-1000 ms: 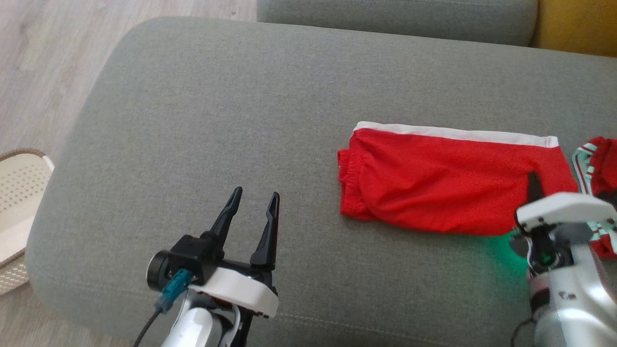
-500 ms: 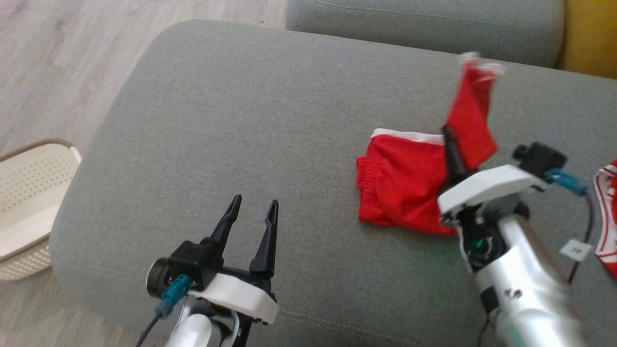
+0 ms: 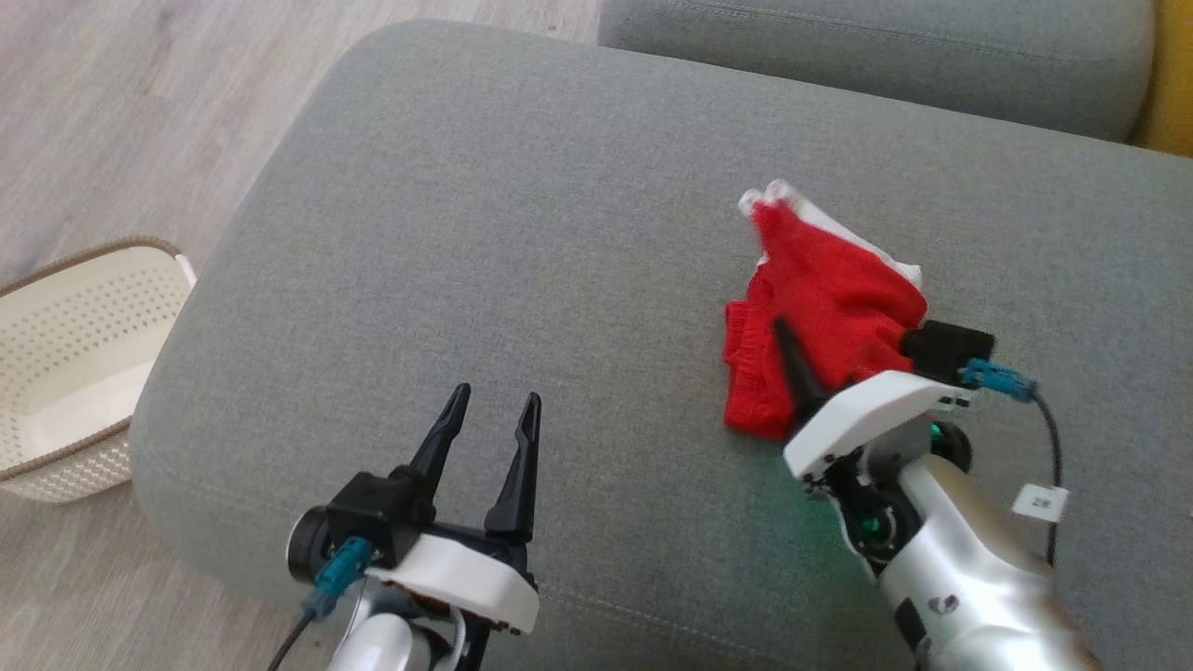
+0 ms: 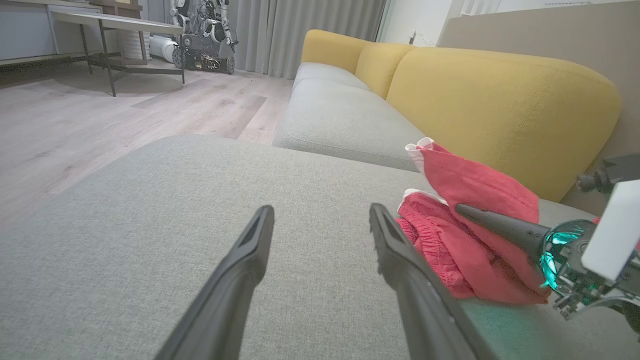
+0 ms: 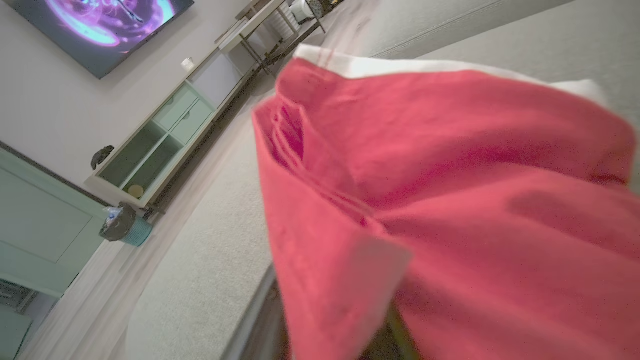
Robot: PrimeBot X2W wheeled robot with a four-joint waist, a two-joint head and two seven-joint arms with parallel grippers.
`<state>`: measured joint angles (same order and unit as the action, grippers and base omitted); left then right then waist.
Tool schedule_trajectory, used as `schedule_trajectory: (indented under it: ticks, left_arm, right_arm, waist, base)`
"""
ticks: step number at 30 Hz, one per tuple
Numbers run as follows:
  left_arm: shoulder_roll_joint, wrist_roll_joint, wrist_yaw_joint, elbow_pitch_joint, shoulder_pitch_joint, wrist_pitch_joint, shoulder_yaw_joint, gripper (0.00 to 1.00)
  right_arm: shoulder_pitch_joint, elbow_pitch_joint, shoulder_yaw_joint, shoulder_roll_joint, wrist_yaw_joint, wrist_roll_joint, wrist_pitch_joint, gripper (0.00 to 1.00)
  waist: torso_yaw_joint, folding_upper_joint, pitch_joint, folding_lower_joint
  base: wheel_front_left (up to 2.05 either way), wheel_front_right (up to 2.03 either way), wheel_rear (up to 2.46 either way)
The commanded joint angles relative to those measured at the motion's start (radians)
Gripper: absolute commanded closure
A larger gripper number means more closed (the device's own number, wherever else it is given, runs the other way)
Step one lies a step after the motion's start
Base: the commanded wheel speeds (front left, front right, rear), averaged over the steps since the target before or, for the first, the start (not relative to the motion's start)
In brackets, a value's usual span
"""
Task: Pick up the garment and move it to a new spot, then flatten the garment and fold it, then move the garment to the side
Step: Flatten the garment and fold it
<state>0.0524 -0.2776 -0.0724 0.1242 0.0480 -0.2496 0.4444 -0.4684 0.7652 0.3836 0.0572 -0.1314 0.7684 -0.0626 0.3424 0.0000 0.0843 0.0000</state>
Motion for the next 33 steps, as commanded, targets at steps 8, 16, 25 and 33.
schedule_trajectory:
  ticks: [8, 16, 25, 33]
  left_arm:
    - [-0.002, -0.015, -0.013, -0.035, 0.023, -0.012, -0.023, 0.0]
    - [-0.002, -0.009, -0.011, -0.031, 0.019, -0.012, -0.038, 0.0]
    - [-0.002, 0.002, 0.001, -0.033, -0.006, -0.012, -0.066, 0.0]
    - [-0.002, 0.002, 0.002, -0.055, -0.019, -0.012, -0.088, 0.0]
  right_arm:
    - [-0.042, -0.004, 0.175, -0.007, 0.001, 0.062, 0.034, 0.0]
    - [-0.046, 0.015, 0.231, -0.007, 0.001, 0.137, 0.064, 0.0]
    - [-0.025, -0.072, 0.189, 0.042, 0.001, 0.131, 0.004, 0.0]
    - [0.046, -0.168, 0.094, 0.155, 0.001, -0.071, -0.084, 0.0]
  waist:
    - [0.003, 0.0, -0.004, 0.0]
    - [-0.03, 0.0, -0.029, 0.0]
    - [-0.118, 0.0, -0.1, 0.0]
    - [-0.197, 0.0, -0.129, 0.0]
  base:
    - [0.0, 0.0, 0.0]
    - [0.0, 0.0, 0.0]
    - [0.0, 0.0, 0.0]
    - [0.0, 0.0, 0.0]
